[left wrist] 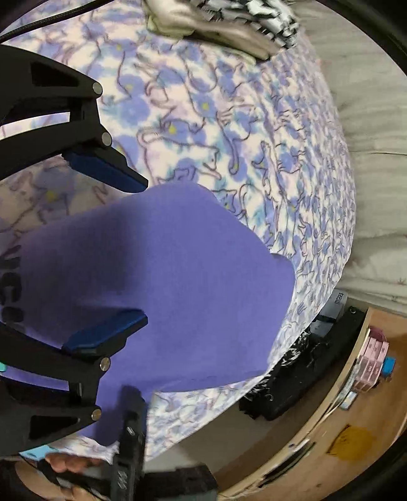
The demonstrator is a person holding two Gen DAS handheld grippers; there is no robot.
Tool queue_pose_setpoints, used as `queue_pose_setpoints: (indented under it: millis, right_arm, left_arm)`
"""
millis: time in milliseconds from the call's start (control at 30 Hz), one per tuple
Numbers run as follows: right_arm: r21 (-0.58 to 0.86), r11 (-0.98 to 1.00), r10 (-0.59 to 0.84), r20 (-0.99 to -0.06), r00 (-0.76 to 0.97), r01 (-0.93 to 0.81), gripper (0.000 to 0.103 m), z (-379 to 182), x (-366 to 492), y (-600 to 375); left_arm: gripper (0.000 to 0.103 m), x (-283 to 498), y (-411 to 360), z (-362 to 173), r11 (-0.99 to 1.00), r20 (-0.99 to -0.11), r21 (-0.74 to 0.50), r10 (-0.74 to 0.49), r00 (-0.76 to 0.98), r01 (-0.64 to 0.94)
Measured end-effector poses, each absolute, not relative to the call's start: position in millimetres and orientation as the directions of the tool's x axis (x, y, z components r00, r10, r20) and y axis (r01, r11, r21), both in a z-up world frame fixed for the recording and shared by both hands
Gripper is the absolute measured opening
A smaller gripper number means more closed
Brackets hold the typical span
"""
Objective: Fold large clothes
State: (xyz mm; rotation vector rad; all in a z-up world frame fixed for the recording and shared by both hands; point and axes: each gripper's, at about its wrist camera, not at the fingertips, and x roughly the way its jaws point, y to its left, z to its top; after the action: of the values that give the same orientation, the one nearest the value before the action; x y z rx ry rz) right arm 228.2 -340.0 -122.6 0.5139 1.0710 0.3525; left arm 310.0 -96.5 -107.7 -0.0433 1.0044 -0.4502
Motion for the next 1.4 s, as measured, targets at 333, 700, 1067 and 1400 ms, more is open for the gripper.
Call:
queue_pose_setpoints:
  millis: [333,700,1067,1400]
  right_arm:
    - [0.568,0.823,0.496,-0.690,0.528,-0.031,0.013,-117.4,201.2,-362.7]
    - [0.505,0.858,0.397,-0.767,0.504,0.093,0.015,-172.9,196.5,-375.7]
    - [0.320,0.945,0.240,-0.826,0.510,0.073,0.036,-130.8,203.3,-359.3]
    - [0.317,0.944,0.206,-0.780,0.591,0.090,0.047,-97.2,256.5,-358.4]
  left_arm:
    - [0.076,319.8,-121.2,-114.3,0.909,-0.808,-0.222,-0.374,0.454,0.354]
    - [0.083,302.5,-201.3,-136.2,0.905,-0.781,0.128,-0.160,0.604,0.405]
    - [0.087,305.0,-186.3,-123.6,0.916,-0.795,0.051,-0.204,0.571,0.398]
    - [0.077,313.3,-145.4,-71.7,0.933,-0.733,-0.056,-0.279,0.620,0.354]
